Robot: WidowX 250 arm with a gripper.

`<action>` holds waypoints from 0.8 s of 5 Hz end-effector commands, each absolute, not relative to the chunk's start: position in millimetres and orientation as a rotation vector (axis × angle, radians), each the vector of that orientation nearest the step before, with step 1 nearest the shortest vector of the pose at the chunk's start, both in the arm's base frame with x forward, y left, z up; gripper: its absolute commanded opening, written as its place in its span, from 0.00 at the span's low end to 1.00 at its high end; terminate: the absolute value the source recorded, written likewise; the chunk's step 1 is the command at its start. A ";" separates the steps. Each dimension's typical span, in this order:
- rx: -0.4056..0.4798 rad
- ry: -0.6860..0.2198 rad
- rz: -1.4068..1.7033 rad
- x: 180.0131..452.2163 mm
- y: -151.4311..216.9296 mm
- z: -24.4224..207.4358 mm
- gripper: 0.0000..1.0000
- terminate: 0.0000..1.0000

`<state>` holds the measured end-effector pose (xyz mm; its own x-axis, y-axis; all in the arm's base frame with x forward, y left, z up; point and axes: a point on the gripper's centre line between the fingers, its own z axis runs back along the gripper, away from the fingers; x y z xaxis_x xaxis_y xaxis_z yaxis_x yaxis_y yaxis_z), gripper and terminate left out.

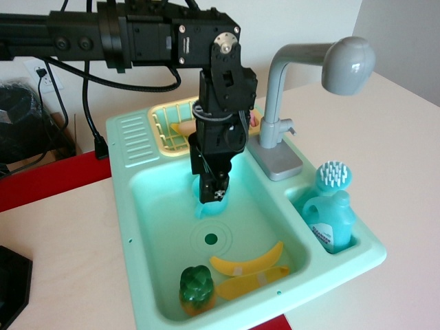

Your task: Put cup from sink to drying rack

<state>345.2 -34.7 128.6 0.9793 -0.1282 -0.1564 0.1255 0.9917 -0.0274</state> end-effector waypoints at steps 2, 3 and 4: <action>-0.014 0.158 -0.100 350.1 -31.0 125.7 1.00 0.00; 0.006 0.176 -0.101 355.4 -30.8 119.1 1.00 0.00; 0.002 0.192 -0.100 359.8 -33.8 110.8 1.00 0.00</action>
<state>351.9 -34.2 86.8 0.9579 -0.1067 -0.2666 0.1074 0.9941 -0.0118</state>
